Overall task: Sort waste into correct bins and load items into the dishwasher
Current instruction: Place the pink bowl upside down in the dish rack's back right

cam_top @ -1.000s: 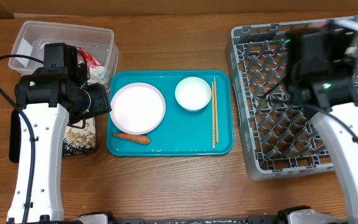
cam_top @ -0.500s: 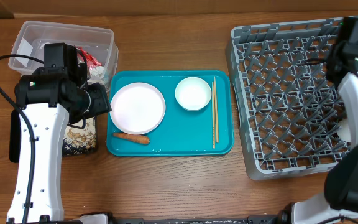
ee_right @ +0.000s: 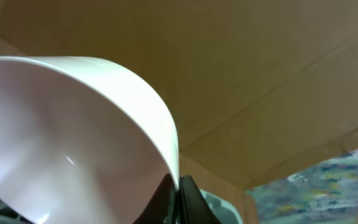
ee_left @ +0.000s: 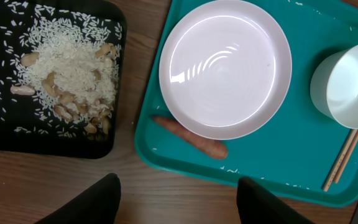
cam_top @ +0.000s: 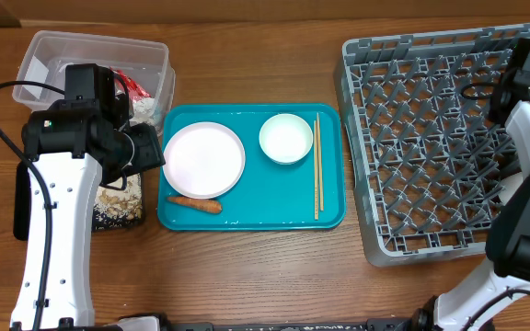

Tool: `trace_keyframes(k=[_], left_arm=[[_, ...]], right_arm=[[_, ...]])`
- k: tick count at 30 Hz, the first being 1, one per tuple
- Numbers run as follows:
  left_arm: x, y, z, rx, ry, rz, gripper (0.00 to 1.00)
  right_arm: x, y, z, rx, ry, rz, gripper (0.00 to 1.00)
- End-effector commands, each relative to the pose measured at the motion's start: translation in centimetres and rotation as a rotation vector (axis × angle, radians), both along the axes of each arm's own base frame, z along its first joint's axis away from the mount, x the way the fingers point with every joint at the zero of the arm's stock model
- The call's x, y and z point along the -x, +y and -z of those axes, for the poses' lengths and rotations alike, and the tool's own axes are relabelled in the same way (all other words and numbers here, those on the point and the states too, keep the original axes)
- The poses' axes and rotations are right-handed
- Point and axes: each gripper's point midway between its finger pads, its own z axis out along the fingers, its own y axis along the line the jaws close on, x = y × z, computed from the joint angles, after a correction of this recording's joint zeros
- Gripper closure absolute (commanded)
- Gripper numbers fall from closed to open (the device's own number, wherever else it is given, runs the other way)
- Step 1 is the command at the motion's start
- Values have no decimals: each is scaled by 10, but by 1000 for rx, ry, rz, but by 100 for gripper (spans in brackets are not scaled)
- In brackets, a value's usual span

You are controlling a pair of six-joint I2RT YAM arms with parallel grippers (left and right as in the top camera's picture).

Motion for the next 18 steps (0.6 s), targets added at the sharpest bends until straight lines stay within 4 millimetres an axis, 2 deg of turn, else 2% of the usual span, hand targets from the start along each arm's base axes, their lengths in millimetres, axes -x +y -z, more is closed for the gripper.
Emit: trace_keyframes(k=[1, 8, 18], left_arm=[[-2, 1, -9, 3, -26, -13, 37], [-2, 1, -9, 4, -26, -18, 37], [-2, 1, -9, 5, -28, -21, 37]], right_arm=[[-10, 0, 11, -9, -3, -11, 96], [-22, 8, 20, -26, -9, -46, 96], [-42, 36, 28, -67, 5, -138, 96]])
